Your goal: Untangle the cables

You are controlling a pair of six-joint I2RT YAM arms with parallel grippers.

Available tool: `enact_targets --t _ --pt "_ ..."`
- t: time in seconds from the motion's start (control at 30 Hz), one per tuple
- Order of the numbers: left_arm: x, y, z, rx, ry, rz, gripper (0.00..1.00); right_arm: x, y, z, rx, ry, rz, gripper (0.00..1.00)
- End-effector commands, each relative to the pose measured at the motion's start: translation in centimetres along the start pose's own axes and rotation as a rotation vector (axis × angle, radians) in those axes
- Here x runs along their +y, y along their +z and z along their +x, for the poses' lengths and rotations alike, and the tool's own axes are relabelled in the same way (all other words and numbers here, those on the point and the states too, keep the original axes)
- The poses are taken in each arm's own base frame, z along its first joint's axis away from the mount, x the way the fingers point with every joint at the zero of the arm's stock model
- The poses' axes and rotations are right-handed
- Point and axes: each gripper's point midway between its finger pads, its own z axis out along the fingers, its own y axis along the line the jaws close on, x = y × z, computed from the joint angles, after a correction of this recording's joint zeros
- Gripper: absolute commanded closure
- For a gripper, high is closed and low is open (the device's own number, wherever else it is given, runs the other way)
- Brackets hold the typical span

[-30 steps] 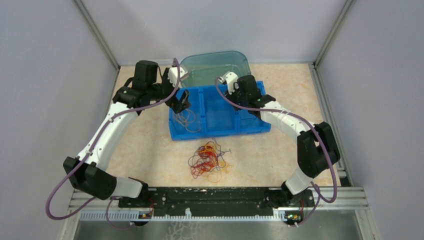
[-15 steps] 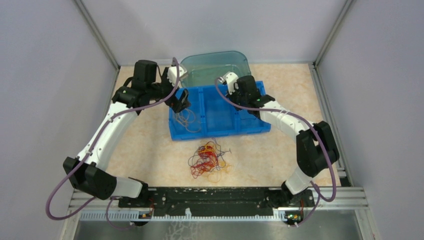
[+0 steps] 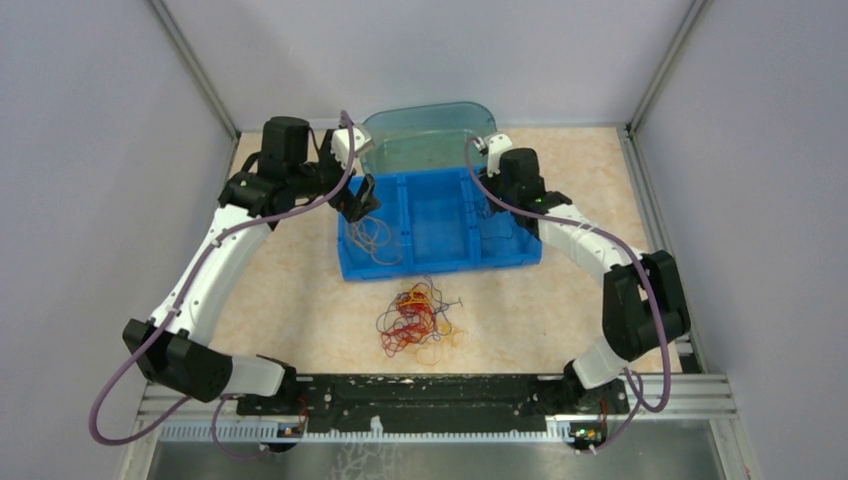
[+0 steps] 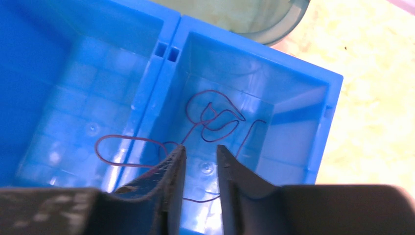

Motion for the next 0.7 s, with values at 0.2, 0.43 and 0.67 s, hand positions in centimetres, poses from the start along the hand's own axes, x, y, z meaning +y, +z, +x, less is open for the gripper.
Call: enact_targets --t 0.2,0.43,0.67 --pt "0.0 -1.6 -1.4 -0.058 0.022 -0.015 0.00 5.4 -1.6 -3.5 -0.198 0.007 0.049 0.47" --pt "-0.4 -2.1 -1.7 -0.073 0.021 -0.006 0.00 4.7 -0.7 -3.1 -0.185 -0.023 0.228 0.45" --pt "-0.2 -2.2 -2.0 -0.082 0.023 -0.011 0.00 4.9 1.0 -2.2 -0.141 -0.078 0.244 0.46"
